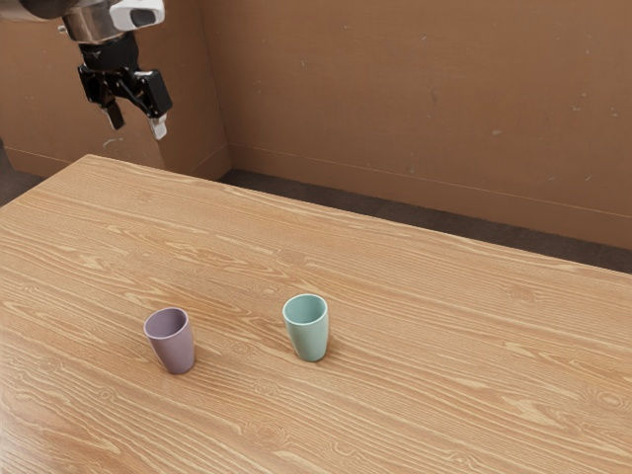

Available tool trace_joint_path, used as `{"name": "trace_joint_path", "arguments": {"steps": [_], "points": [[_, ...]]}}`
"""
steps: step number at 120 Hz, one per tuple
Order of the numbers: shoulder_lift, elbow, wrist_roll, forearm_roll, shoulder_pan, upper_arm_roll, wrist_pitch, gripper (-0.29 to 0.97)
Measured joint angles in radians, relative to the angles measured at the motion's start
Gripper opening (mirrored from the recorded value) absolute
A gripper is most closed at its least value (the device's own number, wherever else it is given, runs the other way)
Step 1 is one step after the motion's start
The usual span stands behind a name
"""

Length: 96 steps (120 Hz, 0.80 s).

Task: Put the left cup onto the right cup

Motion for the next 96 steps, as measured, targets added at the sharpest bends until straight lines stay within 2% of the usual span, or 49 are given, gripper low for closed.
{"name": "trace_joint_path", "arguments": {"steps": [25, 37, 76, 96], "points": [[-0.020, -0.048, 0.005, 0.006, 0.019, 0.009, 0.016, 0.66], [-0.021, -0.120, 0.007, 0.007, 0.008, 0.031, 0.030, 0.66], [-0.003, -0.398, 0.023, 0.006, 0.039, 0.038, 0.236, 0.66], [0.018, -0.489, 0.028, -0.001, 0.061, 0.036, 0.343, 0.66]]}}
